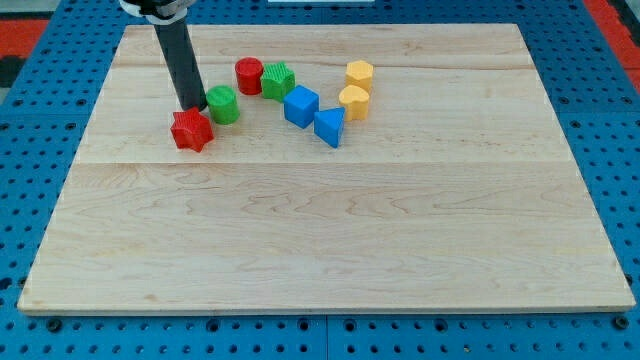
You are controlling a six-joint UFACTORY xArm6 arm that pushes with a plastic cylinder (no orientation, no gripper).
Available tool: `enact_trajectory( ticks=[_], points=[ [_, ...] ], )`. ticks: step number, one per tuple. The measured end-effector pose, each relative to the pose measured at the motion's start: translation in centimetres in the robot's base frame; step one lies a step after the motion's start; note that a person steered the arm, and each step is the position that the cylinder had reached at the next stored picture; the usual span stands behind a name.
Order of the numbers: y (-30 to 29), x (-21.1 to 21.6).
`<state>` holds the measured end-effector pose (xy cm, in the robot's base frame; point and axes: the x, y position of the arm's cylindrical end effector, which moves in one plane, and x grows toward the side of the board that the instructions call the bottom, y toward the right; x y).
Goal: Keep the green circle and the red star diagonally below the red circle
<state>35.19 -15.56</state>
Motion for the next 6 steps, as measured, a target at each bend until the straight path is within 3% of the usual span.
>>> enact_trajectory(
  ticks=[2, 3, 6],
  points=[
    [0.0, 0.1],
    [-7.2, 0.2],
    [-2.7, 3.3]
  ],
)
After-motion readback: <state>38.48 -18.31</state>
